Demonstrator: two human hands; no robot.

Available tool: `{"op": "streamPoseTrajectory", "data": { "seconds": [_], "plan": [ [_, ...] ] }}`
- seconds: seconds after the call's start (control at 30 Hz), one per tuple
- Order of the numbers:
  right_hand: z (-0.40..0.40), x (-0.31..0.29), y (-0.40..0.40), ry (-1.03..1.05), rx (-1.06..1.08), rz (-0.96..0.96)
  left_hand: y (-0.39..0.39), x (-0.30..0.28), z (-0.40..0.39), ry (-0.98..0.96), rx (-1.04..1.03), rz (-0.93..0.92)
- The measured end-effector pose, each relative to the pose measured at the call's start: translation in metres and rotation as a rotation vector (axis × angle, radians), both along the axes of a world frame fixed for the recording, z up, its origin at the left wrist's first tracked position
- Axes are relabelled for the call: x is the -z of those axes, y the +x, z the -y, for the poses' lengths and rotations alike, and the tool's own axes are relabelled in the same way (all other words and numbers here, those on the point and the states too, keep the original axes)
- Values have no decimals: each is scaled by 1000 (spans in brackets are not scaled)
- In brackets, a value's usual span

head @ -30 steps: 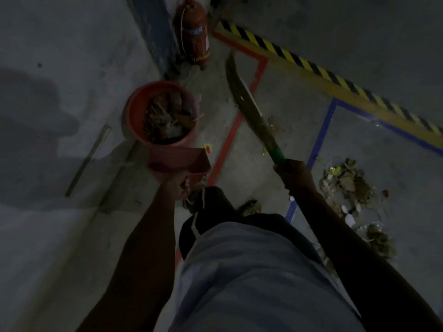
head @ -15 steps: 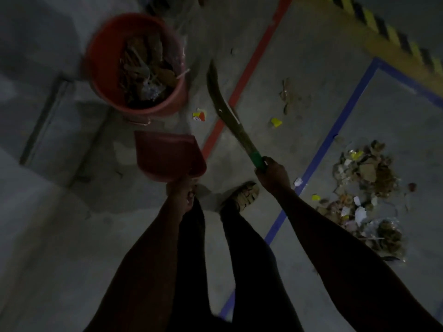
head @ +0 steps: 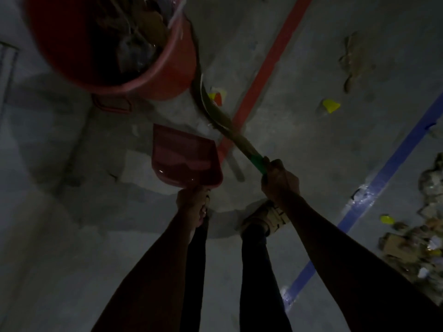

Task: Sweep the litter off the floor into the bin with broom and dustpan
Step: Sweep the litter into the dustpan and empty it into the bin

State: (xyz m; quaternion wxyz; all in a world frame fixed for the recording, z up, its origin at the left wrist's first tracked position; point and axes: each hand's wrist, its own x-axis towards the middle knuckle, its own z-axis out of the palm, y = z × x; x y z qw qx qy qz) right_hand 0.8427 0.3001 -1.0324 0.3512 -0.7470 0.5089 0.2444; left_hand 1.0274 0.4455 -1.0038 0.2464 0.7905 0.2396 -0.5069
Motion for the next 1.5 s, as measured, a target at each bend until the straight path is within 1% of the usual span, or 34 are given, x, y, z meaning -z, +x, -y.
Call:
{"op": "streamPoseTrajectory", "data": {
  "seconds": [0.07, 0.1, 0.33, 0.47, 0.57, 0.63, 0.73, 0.8, 0.87, 0.97, 1.07, 1.13, 1.2, 1.27, 1.37, 1.43, 1.5],
  "plan": [
    [0, 15, -13, 3, 133, -45, 0, 14, -1, 24, 28, 14],
    [0, 19, -21, -6, 166, -50, 0, 18, -1, 38, 39, 18],
    [-5, 27, -100, -142, 240, -109, -11, 36, 16, -20, 98, -66],
    [-2, 20, -131, -255, 238, -121, -18, 42, 46, -76, 203, -46],
    [5, 11, -141, -340, 182, -74, -18, 41, 82, -120, 270, -7],
    [12, 9, -141, -416, 148, -2, -15, 41, 105, -129, 303, 20],
    [27, 16, -132, -508, 157, 112, -6, 45, 134, -186, 378, 73],
    [42, 23, -115, -527, 167, 168, 2, 49, 149, -235, 376, 85],
    [63, 29, -91, -505, 177, 204, 10, 54, 162, -242, 421, 111],
    [104, 37, -48, -393, 213, 254, 22, 59, 177, -214, 459, 143],
    [154, 45, -4, -280, 266, 342, 29, 60, 182, -186, 484, 109],
    [186, 46, 19, -204, 300, 330, 32, 58, 182, -184, 495, 72],
    [209, 45, 32, -70, 407, 271, 36, 53, 182, -161, 535, 45],
    [217, 46, 29, 31, 510, 197, 39, 50, 181, -144, 567, 33],
    [204, 50, 0, -22, 530, 149, 37, 46, 179, -144, 565, 41],
    [181, 53, -34, -23, 545, 140, 33, 44, 177, -160, 559, 52],
    [149, 60, -76, -45, 543, 85, 25, 41, 176, -174, 571, 54]
  ]
}}
